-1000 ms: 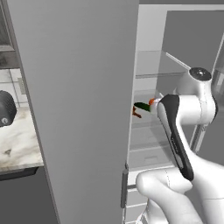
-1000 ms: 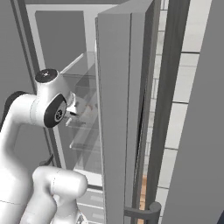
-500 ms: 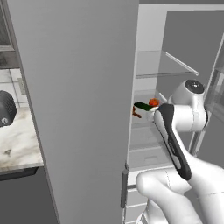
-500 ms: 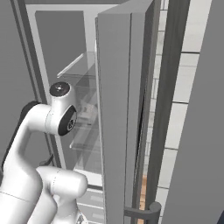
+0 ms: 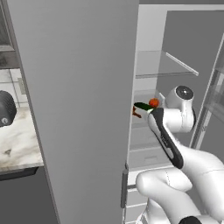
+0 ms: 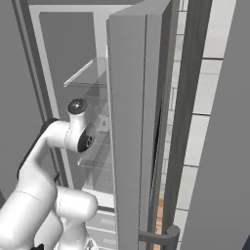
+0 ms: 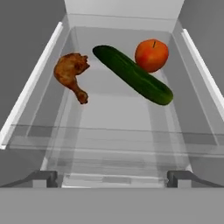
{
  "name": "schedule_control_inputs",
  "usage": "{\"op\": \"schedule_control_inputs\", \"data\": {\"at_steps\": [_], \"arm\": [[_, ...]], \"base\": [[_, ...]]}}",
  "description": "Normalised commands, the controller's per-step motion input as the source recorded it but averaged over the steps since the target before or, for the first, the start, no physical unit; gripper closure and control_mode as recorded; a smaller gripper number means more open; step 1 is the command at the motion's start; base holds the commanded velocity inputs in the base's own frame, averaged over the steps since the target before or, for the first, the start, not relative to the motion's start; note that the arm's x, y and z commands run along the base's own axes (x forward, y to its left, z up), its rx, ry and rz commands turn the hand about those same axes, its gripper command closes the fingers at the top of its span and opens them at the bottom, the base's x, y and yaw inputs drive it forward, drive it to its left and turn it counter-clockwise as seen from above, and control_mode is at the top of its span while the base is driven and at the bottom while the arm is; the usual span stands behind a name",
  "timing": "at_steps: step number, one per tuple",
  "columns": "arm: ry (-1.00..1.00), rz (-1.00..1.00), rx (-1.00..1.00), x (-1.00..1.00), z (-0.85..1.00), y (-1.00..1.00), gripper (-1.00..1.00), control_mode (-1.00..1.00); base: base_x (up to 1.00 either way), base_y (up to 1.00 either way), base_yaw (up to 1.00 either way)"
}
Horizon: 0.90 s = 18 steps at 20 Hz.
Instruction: Open the fridge, remove the apple, cucumber, and chicken drumstick, and place them on any counter.
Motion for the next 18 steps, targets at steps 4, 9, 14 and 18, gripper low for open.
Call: {"op": "schedule_control_inputs", "data": {"at_steps": [4,9,14,18], "arm": [[0.00,0.00,-0.10,0.59,-0.23,-0.17,-1.00,-1.00],[0.00,0.00,-0.02,0.35,-0.02,-0.25,-1.00,-1.00],[0.00,0.00,0.00,0.31,0.00,-0.19,-1.00,-1.00],[0.00,0.01,0.00,0.44,-0.05,-0.15,-1.00,-1.00]], "base": [[0.00,0.00,0.00],[0.00,0.00,0.00],[0.00,0.00,0.00],[0.00,0.00,0.00]]}}
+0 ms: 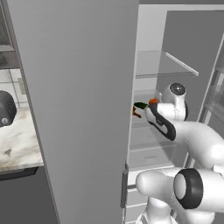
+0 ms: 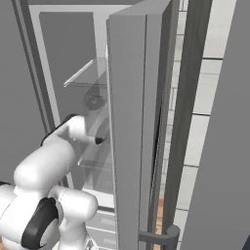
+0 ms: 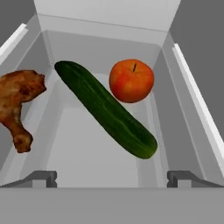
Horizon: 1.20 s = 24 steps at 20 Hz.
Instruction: Open the fridge, remove the apple, cucumber, and chicken drumstick, and place them on any counter.
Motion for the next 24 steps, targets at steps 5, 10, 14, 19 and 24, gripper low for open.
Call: {"op": "schedule_control_inputs", "data": {"at_steps": [5,10,14,19,24], "arm": [[0.00,0.02,0.00,0.42,-0.05,-0.18,-1.00,-1.00],[0.00,0.07,0.00,0.40,-0.12,-0.16,-1.00,-1.00],[0.00,0.07,0.00,0.33,-0.17,-0.09,-1.00,-1.00],[0.08,0.07,0.00,0.07,-0.30,0.00,-1.00,-1.00],[0.06,0.07,0.00,0.00,-0.31,0.00,-1.00,-1.00]], "base": [[0.00,0.00,0.00],[0.00,0.00,0.00],[0.00,0.00,0.00],[0.00,0.00,0.00],[0.00,0.00,0.00]]}}
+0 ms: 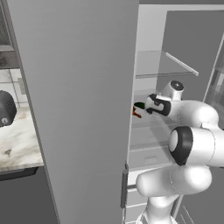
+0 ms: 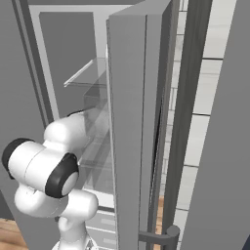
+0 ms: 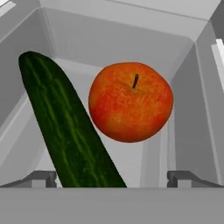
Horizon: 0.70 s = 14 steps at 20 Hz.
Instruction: Open the fridge, remove the apple, cucumber, and chicken drumstick, and place them on any counter.
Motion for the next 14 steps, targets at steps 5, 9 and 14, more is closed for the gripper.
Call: {"op": "schedule_control_inputs", "data": {"at_steps": [5,9,14], "arm": [[0.01,0.01,0.00,0.17,-0.20,0.00,-1.00,-1.00],[0.00,0.02,0.00,0.03,-0.28,0.06,1.00,-1.00],[0.01,0.00,0.00,0.00,-0.12,0.01,1.00,-1.00]], "base": [[0.00,0.00,0.00],[0.00,0.00,0.00],[0.00,0.00,0.00]]}}
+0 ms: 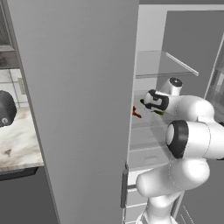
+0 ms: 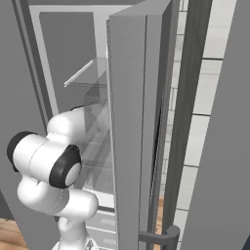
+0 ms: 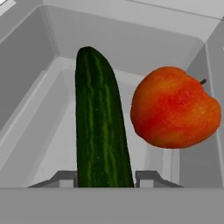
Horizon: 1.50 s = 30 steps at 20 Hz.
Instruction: Open the fridge, remove the apple, cucumber, and chicken drumstick, and place them on any counter.
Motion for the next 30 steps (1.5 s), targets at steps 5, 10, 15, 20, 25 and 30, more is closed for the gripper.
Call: {"op": "schedule_control_inputs", "data": {"at_steps": [5,10,15,20,25,30], "arm": [[0.00,0.00,0.00,0.00,0.00,0.00,1.00,-1.00],[0.00,0.00,0.00,0.00,0.00,0.00,1.00,-1.00],[0.00,0.00,0.00,-0.04,0.00,0.00,1.00,-1.00],[-0.06,0.00,-0.01,-0.97,-0.13,0.05,1.00,-1.00],[-0.04,-0.04,0.00,-0.94,-0.01,0.36,1.00,-1.00],[0.02,-0.06,0.00,-0.85,0.23,0.40,1.00,-1.00]], "base": [[0.00,0.00,0.00],[0.00,0.00,0.00],[0.00,0.00,0.00],[0.00,0.00,0.00],[0.00,0.00,0.00],[0.00,0.00,0.00]]}}
